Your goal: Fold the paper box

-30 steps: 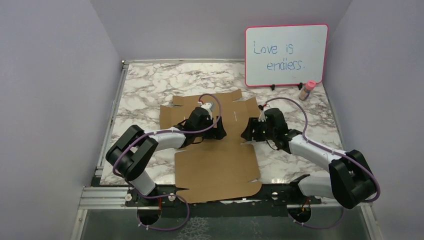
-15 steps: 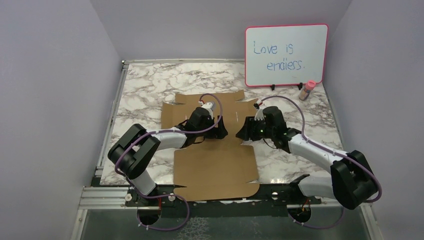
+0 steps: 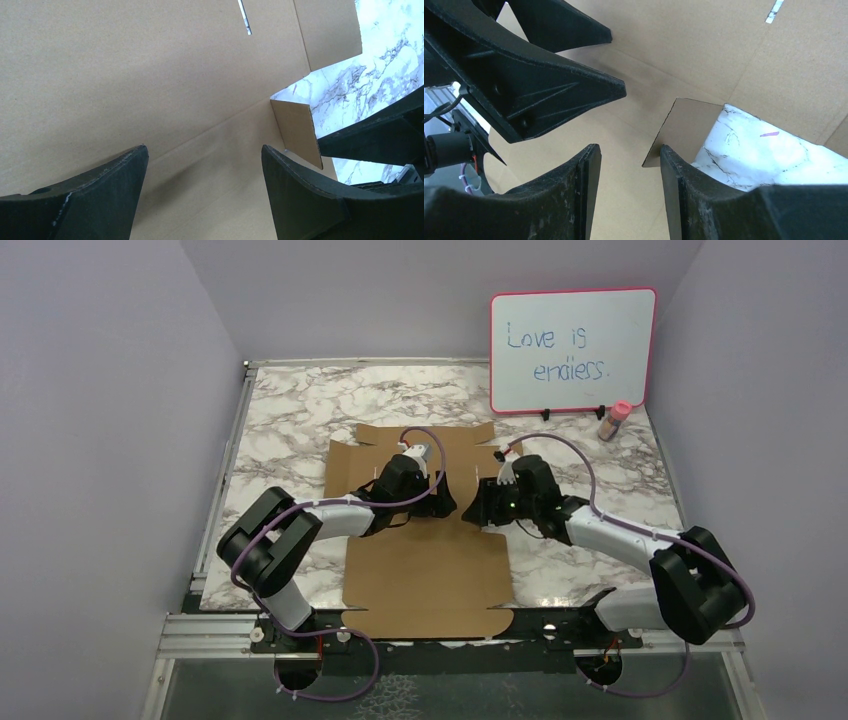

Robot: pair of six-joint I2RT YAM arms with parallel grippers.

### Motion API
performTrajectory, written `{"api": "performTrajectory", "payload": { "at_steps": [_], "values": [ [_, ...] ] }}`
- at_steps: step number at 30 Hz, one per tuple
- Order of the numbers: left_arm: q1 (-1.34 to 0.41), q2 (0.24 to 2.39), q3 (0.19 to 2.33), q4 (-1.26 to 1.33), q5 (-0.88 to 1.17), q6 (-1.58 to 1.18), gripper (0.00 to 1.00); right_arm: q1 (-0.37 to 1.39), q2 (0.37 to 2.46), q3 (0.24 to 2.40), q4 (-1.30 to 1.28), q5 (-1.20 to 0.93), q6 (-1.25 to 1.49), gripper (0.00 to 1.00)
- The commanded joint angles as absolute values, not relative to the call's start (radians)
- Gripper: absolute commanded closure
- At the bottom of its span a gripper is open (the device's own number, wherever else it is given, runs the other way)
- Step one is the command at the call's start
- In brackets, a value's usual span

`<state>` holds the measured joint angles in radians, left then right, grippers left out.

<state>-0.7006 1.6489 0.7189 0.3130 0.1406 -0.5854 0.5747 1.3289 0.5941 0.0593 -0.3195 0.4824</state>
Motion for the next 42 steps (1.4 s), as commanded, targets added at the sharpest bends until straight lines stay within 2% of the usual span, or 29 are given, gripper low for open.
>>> {"api": "performTrajectory", "payload": {
  "at_steps": [1,7,12,25,31,35,42],
  "values": [
    [-0.71,1.664,0.712,0.289,0.123,-0.594,0.15,0.582,1.309,0.64,0.056,-0.273,0.471,0.47],
    [-0.694,1.616,0.777,0.196,0.076,-0.544,0.13,0.581,1.231,0.694,-0.052,-0.109,0.413,0.42],
    [-0.604,1.587,0.845,0.129,0.082,-0.509,0.13,0.57,1.236,0.77,-0.086,-0.035,0.328,0.34],
    [-0.236,1.625,0.979,0.07,0.153,-0.477,0.12,0.494,1.545,1.057,-0.02,-0.156,0.22,0.25],
    [-0.105,1.645,1.03,0.024,0.156,-0.429,0.12,0.481,1.684,1.173,0.006,-0.201,0.182,0.16],
    [-0.051,1.701,1.088,-0.021,0.183,-0.383,0.12,0.476,1.774,1.25,0.008,-0.229,0.132,0.12],
    [-0.046,1.876,1.242,-0.035,0.356,-0.377,0.14,0.465,1.843,1.301,0.002,-0.249,0.103,0.11]
  ]
}}
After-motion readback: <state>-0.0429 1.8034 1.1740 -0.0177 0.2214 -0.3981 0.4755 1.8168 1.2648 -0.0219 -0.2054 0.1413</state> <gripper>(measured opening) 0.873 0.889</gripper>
